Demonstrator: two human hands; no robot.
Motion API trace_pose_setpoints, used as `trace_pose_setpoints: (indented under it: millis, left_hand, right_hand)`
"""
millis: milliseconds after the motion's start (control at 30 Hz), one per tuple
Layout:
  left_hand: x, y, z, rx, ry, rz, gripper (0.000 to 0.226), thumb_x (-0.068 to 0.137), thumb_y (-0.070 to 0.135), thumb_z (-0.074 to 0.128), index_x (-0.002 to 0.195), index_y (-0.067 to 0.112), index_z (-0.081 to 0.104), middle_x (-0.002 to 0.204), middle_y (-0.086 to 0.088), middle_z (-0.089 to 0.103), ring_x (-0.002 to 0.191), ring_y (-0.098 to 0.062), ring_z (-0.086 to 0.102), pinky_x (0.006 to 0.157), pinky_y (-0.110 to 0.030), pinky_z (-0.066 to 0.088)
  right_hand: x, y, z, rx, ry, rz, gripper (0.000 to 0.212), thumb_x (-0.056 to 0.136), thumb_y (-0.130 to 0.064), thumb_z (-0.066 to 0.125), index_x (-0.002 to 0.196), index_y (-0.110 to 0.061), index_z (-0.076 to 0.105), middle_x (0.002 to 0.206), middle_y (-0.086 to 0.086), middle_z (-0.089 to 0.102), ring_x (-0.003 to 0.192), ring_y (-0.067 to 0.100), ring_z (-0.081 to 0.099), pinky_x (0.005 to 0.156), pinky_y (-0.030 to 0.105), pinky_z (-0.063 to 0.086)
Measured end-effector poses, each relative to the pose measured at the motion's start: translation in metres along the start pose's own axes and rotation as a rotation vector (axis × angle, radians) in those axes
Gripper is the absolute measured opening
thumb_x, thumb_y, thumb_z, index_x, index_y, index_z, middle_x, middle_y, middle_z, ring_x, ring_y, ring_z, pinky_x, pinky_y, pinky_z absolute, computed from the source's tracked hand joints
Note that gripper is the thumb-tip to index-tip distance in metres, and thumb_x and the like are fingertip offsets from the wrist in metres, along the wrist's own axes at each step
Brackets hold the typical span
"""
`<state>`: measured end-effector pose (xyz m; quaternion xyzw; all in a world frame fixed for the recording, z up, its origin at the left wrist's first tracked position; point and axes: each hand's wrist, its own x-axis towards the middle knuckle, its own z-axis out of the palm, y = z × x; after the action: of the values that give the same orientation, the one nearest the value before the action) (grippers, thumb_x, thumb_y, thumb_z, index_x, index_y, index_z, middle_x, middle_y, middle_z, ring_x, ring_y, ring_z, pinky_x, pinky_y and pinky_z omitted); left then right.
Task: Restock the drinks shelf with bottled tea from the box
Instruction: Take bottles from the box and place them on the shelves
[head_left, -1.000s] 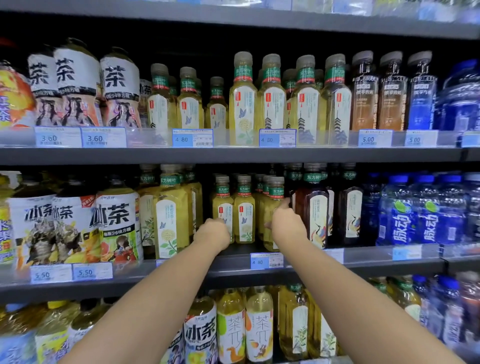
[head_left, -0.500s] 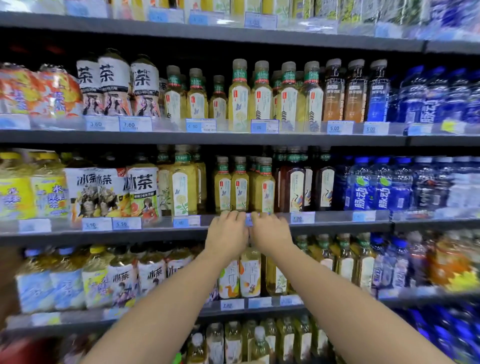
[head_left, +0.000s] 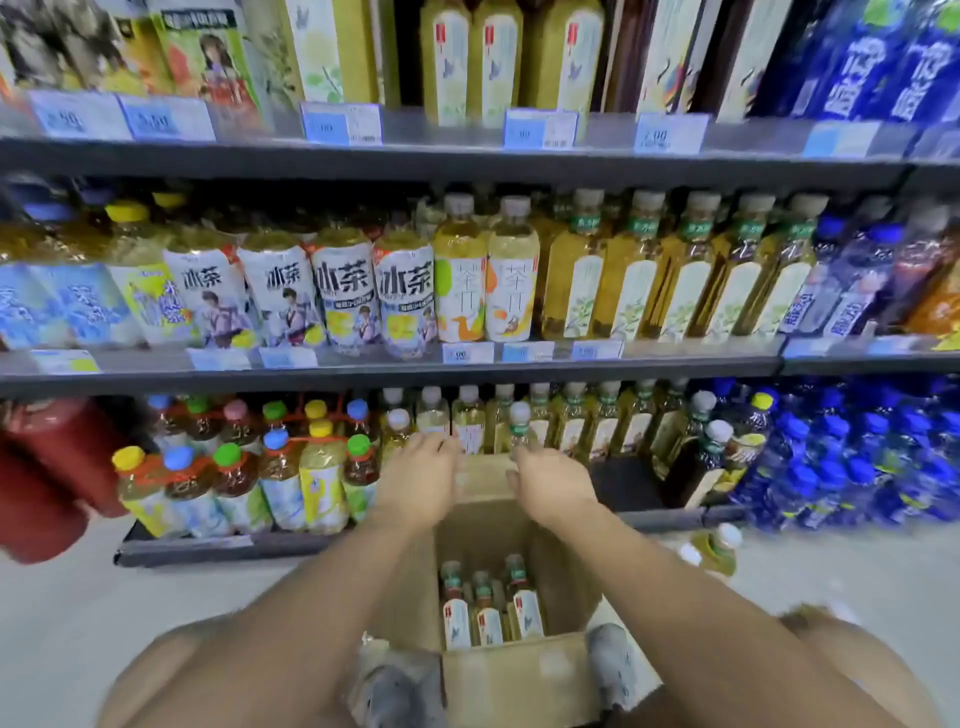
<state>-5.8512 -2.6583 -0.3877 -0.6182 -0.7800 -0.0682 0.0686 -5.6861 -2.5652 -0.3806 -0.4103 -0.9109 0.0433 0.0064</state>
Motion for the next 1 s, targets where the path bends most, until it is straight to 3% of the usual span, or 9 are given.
trace_pose_setpoints:
  millis: [100,200,367,467,700,767,800,900,1000]
  left_hand:
    - [-0.031,-0.004,0.062,-0.005,-0.172,-0.033,0.05,0.097,0.024,0.048,0.146,0.015,0.041,0.129,-0.004,0.053,0.123,-0.029,0.046,0.097,-0.044,0.042]
    - [-0.054,-0.008,0.113,-0.018,-0.196,-0.06,0.04,0.096,0.034,0.044,0.132,0.018,0.051,0.13,-0.004,0.053,0.118,-0.028,0.049,0.099,-0.048,0.039]
    - [-0.062,-0.015,0.159,-0.115,-0.193,-0.11,0.054,0.092,0.044,0.026,0.129,0.017,0.054,0.15,-0.012,0.04,0.133,-0.034,0.038,0.108,-0.049,0.037]
    - [-0.05,-0.022,0.171,-0.212,-0.161,-0.102,0.05,0.09,0.043,0.029,0.124,0.017,0.056,0.154,-0.011,0.029,0.141,-0.034,0.03,0.11,-0.049,0.039]
    - [-0.047,-0.034,0.184,-0.34,-0.036,0.001,0.031,0.09,0.027,0.048,0.112,0.011,0.063,0.152,-0.017,0.033,0.135,-0.037,0.037,0.107,-0.052,0.036]
    - [-0.049,-0.035,0.19,-0.382,-0.019,0.009,0.032,0.09,0.024,0.049,0.115,0.012,0.064,0.154,-0.017,0.031,0.136,-0.038,0.037,0.109,-0.052,0.034]
    - [-0.048,-0.035,0.192,-0.396,-0.023,0.004,0.032,0.09,0.023,0.05,0.116,0.012,0.064,0.154,-0.017,0.03,0.134,-0.039,0.038,0.109,-0.052,0.033]
    - [-0.046,-0.035,0.193,-0.399,-0.03,0.007,0.031,0.089,0.02,0.051,0.116,0.014,0.065,0.153,-0.018,0.029,0.131,-0.04,0.04,0.108,-0.052,0.034]
    - [-0.046,-0.035,0.193,-0.386,-0.03,0.021,0.029,0.09,0.021,0.05,0.113,0.013,0.065,0.153,-0.019,0.029,0.132,-0.04,0.038,0.109,-0.052,0.033]
  right_hand:
    - [-0.009,-0.001,0.069,0.053,-0.146,0.048,0.028,0.095,-0.025,0.046,0.12,-0.016,0.056,0.114,0.011,0.064,0.103,0.033,0.062,0.077,0.041,0.051]
    - [-0.015,-0.003,0.126,0.077,-0.332,0.101,0.026,0.095,-0.022,0.05,0.119,-0.018,0.058,0.115,0.01,0.064,0.107,0.031,0.061,0.083,0.04,0.051]
    - [-0.011,-0.005,0.192,0.112,-0.563,0.213,0.033,0.095,-0.016,0.05,0.128,-0.015,0.056,0.13,0.012,0.055,0.118,0.029,0.054,0.099,0.041,0.047]
    - [0.0,-0.004,0.217,0.178,-0.643,0.279,0.039,0.097,-0.023,0.046,0.136,-0.016,0.049,0.139,0.013,0.047,0.125,0.031,0.047,0.106,0.043,0.041]
    - [0.032,0.015,0.279,0.223,-0.652,0.311,0.043,0.103,-0.035,0.034,0.141,-0.016,0.04,0.143,0.016,0.042,0.129,0.033,0.044,0.11,0.038,0.037]
    - [0.043,0.02,0.298,0.214,-0.612,0.281,0.041,0.103,-0.035,0.034,0.135,-0.012,0.045,0.135,0.015,0.051,0.119,0.031,0.052,0.096,0.025,0.047]
    - [0.047,0.019,0.301,0.276,-0.574,0.355,0.041,0.102,-0.037,0.035,0.131,-0.011,0.048,0.125,0.014,0.057,0.109,0.03,0.057,0.085,0.022,0.049]
    - [0.055,0.016,0.314,0.359,-0.527,0.578,0.042,0.098,-0.045,0.038,0.121,-0.013,0.052,0.104,0.012,0.06,0.081,0.025,0.057,0.075,0.034,0.043]
    - [0.057,0.009,0.31,0.404,-0.494,0.574,0.035,0.095,-0.03,0.052,0.125,-0.017,0.039,0.12,0.014,0.054,0.102,0.03,0.058,0.085,0.039,0.048]
